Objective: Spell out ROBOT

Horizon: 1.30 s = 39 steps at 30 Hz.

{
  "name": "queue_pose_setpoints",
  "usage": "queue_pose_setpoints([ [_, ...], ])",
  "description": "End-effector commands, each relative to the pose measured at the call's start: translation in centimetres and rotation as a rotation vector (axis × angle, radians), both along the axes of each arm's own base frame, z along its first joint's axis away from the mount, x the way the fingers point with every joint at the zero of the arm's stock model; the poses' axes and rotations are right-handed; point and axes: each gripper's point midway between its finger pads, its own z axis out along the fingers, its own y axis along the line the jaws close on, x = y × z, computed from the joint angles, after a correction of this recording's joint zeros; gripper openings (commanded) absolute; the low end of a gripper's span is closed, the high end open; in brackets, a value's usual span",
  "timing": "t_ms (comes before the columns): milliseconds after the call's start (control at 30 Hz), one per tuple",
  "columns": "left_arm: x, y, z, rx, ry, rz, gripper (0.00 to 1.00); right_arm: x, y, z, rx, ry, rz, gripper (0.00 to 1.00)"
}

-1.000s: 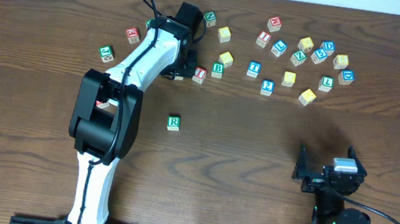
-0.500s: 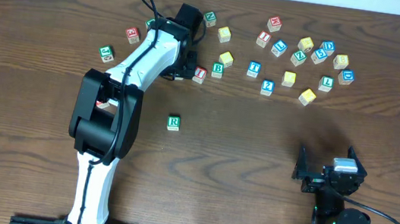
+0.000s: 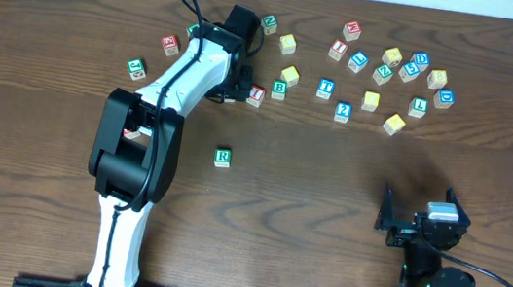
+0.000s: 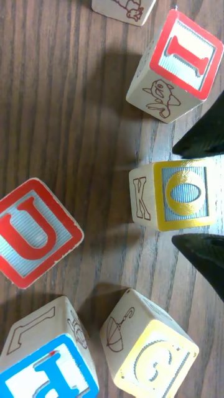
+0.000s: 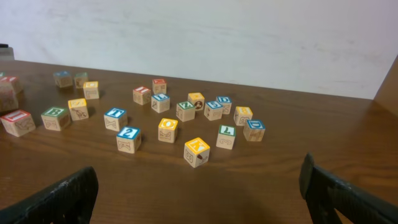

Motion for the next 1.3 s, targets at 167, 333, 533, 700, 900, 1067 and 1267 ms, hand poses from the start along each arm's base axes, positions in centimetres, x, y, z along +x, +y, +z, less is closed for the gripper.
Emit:
queue_pose_setpoints([
  [167,-0.4,0.2,-0.6,0.012,0.016,0.009,0.32,0.0,-0.1,-0.2,0.012,0.006,-0.003,0.99],
  [333,-0.4,0.2,-0.6,0.012,0.016,0.008,0.26,0.0,-0.1,-0.2,0.012,0.006,-0.003,0.99],
  [533,-0.4,0.2,-0.6,0.012,0.016,0.008,0.26,0.0,-0.1,-0.2,0.012,0.006,-0.002,0.99],
  [700,-0.4,0.2,-0.6,0.012,0.016,0.008,0.26,0.0,-0.1,-0.2,0.012,0.006,-0.003,0.99],
  [900,-0.3,0.2,-0.5,0.011,0.013,0.008,0.26,0.0,-0.1,-0.2,0.012,0.006,-0.003,0.99],
  [1067,0.1,0.1,0.3,0.007,-0.005,0.001,0.27,0.0,-0.1,-0.2,0.012,0.006,-0.003,0.99],
  [1267,0.6,0.0,3.7,-0.015,-0.074,-0.001,0.27,0.0,-0.1,-0.2,0.012,0.006,-0.002,0.99],
])
